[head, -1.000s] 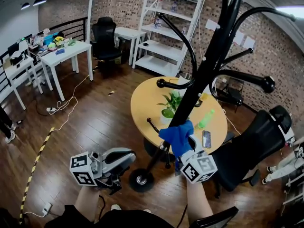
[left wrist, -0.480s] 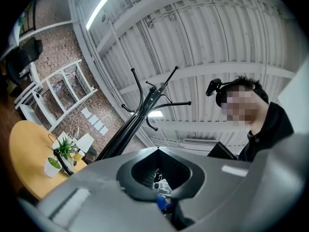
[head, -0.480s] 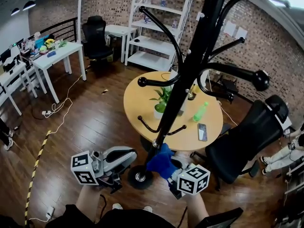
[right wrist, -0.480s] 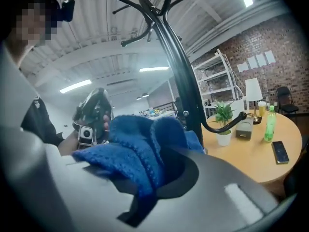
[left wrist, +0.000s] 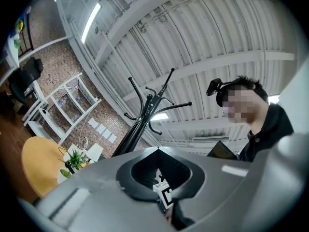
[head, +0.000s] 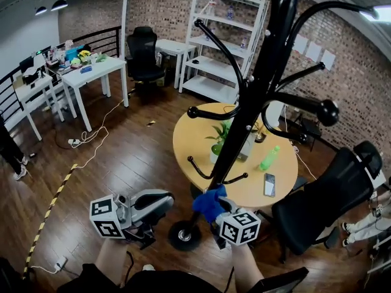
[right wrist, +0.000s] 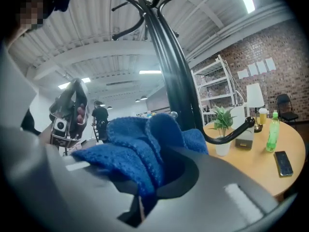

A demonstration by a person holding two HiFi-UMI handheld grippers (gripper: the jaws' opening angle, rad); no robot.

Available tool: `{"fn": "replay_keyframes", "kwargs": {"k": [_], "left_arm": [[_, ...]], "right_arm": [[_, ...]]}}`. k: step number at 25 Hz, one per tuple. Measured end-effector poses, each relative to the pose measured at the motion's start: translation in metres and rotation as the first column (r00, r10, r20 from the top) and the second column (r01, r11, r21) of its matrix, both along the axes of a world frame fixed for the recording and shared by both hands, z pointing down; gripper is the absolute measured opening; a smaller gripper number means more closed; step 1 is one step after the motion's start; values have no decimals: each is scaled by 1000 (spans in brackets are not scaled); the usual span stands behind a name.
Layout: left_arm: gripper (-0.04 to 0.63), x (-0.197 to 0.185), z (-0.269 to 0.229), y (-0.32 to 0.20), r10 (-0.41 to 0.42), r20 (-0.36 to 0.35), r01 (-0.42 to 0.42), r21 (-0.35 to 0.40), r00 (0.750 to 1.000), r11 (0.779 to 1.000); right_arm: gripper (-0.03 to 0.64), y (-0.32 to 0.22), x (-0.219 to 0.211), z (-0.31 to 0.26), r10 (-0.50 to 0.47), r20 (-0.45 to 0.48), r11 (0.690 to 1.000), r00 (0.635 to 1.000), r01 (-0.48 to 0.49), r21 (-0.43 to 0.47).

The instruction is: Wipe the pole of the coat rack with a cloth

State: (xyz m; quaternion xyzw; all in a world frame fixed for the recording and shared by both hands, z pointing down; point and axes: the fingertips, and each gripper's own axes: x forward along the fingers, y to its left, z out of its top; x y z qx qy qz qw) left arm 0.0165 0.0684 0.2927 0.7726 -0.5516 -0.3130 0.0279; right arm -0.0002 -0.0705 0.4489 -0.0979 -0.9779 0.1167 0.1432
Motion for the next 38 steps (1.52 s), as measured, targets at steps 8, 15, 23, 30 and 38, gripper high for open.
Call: {"fn": "replay_keyframes", "kwargs": {"k": [8, 15, 23, 30, 38], "left_arm": [[0, -21, -6, -10, -1, 22, 1, 16, 1000, 1000], [0, -81, 21, -14, 259, 51, -260, 29, 965, 965], [0, -157, 18, -15, 499, 22, -500, 22, 866, 866], [0, -158, 14, -57, 590, 14, -590, 39, 807, 807], [0, -164, 11, -98, 717, 54, -719, 18, 695, 695]], "right_arm": [[23, -2, -1, -41, 74, 121, 997, 990, -75, 4], [23, 7, -8, -102, 332, 335, 933, 882, -359, 18], [23, 46, -45, -128, 521, 396, 821, 756, -570, 8], [23, -1, -36, -96, 709, 334, 625, 622, -773, 113], [23, -23, -36, -84, 813, 323, 483, 485, -871, 91]]}}
